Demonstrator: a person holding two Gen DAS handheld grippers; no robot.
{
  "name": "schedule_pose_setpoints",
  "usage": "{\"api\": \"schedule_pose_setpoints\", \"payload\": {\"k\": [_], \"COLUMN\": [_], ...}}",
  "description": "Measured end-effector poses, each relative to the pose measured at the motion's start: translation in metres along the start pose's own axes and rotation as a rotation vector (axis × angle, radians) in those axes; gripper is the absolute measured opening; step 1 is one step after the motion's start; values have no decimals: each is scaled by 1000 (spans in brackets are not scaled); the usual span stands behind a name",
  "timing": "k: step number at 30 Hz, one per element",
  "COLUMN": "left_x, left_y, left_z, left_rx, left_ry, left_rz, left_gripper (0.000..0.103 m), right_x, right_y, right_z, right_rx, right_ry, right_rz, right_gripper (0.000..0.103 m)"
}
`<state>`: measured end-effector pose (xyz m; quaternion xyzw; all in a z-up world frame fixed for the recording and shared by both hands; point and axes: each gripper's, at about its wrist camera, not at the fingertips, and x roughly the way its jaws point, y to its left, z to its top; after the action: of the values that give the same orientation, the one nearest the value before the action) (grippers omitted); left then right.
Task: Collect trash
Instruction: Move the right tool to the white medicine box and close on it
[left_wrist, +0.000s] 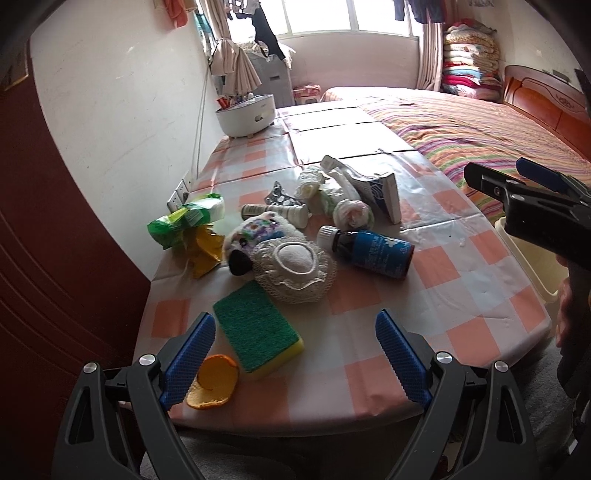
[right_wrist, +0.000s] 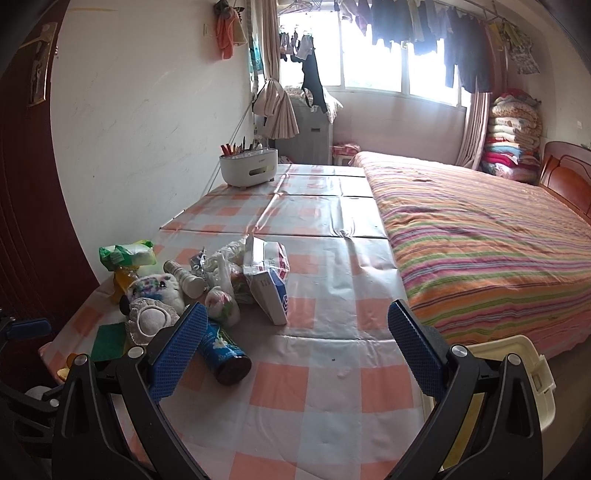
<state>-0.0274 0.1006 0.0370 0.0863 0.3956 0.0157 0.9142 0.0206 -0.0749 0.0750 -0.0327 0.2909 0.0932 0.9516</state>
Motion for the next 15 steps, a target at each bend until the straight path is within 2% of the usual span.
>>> {"api": "schedule_pose_setpoints", "payload": {"k": [15], "left_x": [4], "left_y": [38], "left_z": [-4], "left_rx": [-76], "left_ry": [8], "left_rz": [36], "left_gripper": [86], "right_x": [50], "right_y": [21], "right_z": [30], "right_rx": [-39], "right_ry": [57], "right_rz": [12], "right_gripper": [97]}}
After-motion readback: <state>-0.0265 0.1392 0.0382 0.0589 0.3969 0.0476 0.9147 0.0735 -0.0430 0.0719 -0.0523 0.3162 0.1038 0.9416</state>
